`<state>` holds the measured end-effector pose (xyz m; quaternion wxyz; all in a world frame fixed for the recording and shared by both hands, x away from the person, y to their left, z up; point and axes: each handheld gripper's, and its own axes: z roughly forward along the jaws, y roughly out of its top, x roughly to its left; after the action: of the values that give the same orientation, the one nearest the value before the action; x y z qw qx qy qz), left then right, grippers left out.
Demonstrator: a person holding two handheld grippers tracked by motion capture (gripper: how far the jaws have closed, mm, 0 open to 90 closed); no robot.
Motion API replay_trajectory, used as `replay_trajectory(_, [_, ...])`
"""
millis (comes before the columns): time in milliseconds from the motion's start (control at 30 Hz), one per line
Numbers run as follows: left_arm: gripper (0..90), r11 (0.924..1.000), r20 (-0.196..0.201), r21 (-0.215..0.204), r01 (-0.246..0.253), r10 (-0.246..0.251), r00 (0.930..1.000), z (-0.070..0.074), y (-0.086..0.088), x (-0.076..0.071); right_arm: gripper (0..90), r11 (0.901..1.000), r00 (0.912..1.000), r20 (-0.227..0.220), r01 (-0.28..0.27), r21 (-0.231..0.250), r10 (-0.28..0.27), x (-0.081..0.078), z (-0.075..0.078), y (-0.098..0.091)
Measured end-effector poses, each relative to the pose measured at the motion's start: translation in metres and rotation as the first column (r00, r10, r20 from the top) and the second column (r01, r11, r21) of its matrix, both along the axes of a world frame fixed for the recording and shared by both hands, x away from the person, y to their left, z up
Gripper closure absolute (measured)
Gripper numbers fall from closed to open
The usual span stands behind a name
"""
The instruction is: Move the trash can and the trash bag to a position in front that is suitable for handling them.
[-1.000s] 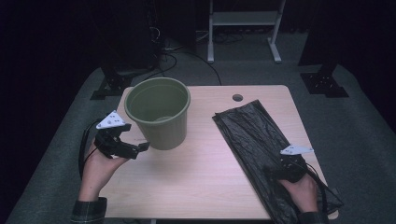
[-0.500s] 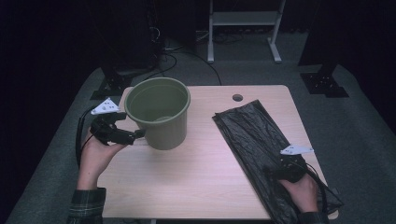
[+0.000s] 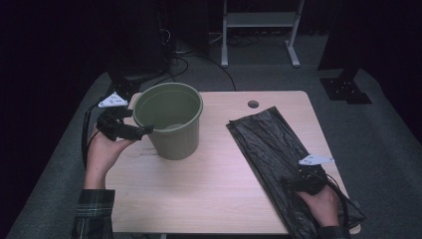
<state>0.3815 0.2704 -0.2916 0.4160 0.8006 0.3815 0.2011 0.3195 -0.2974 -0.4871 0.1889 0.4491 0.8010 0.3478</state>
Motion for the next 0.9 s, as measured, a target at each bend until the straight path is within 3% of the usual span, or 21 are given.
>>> replay_trajectory(367, [0.0,0.9984,-0.020,0.040,-0.040,0.040,0.9990,-0.005,0.008,0.020,9.0,1.0000,1.0000,0.000,0.002,0.000,-0.002,0.000,0.000,0.000])
replay_trajectory(900, [0.0,0.9977,-0.087,0.026,-0.062,0.064,0.9941,-0.019,0.009,0.044,9.0,1.0000,1.0000,0.000,0.002,-0.001,-0.002,0.000,0.000,0.000])
